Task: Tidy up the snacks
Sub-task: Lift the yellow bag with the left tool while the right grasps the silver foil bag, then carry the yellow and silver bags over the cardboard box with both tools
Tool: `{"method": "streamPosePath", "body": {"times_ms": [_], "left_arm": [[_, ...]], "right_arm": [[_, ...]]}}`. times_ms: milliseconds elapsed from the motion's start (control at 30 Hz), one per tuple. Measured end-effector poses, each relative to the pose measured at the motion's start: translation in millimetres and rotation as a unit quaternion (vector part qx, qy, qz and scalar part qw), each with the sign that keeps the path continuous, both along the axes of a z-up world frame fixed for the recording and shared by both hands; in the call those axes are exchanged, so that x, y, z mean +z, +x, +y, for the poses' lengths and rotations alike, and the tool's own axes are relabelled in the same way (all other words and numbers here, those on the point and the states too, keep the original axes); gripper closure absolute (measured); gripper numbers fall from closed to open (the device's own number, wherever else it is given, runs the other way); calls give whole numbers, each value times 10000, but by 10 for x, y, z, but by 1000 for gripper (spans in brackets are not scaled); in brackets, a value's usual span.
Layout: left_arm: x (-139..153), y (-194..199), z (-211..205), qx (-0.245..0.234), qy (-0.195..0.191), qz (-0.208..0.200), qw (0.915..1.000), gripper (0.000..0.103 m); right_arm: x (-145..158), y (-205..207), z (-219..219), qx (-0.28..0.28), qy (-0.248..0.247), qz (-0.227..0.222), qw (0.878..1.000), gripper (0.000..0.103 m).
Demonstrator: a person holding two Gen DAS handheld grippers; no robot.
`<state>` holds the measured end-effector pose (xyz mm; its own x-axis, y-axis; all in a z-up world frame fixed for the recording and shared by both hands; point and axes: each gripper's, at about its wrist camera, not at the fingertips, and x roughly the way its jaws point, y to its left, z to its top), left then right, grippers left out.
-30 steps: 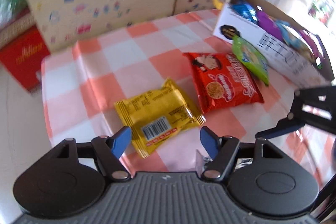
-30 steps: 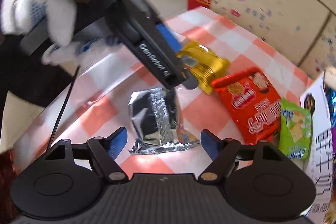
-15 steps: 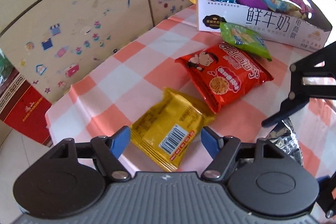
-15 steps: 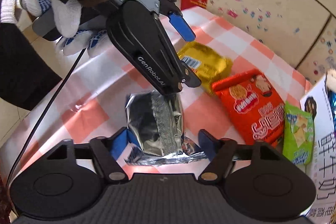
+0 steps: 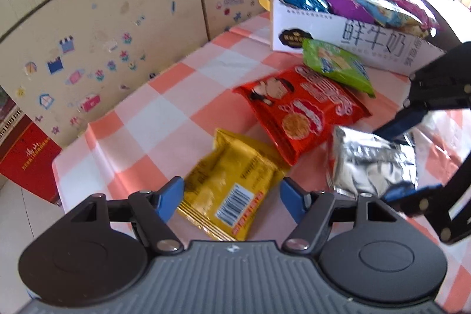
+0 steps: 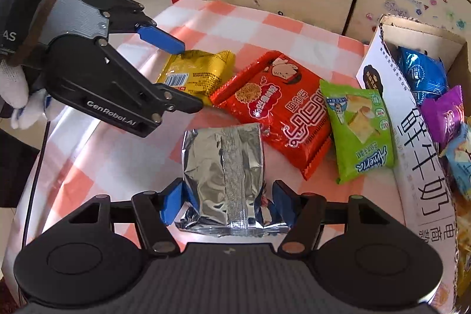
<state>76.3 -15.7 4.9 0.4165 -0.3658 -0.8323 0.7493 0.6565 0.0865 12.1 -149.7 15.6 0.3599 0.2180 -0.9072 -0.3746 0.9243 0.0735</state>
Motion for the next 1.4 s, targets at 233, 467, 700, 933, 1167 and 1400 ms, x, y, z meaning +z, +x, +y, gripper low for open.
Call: {"method": "streamPosePath", "body": {"times_ms": [233, 467, 700, 933, 1167, 1400], "left_arm": [[-57, 55, -83, -44, 41, -76, 10000, 24], [-85, 92, -58, 156, -373, 428, 9983, 28], [-45, -66, -81, 174, -415, 439, 9980, 44], [53, -160, -21, 497, -469, 420, 9968, 48], [252, -202, 47, 835, -666, 291, 9938, 48], [410, -316, 74, 1038, -784, 76, 9915, 48]], "right_arm": [[-67, 56, 39, -21, -72, -91, 9999, 25], [-64, 71, 64, 58, -164, -131, 9998, 33], [-6, 36, 7, -13, -72, -127, 9999, 39], [89, 3, -19, -76, -14, -276, 9996, 39], [233, -51, -83, -178, 53, -484, 9987, 39], [373, -55, -137, -329, 121, -687, 9970, 39]]}}
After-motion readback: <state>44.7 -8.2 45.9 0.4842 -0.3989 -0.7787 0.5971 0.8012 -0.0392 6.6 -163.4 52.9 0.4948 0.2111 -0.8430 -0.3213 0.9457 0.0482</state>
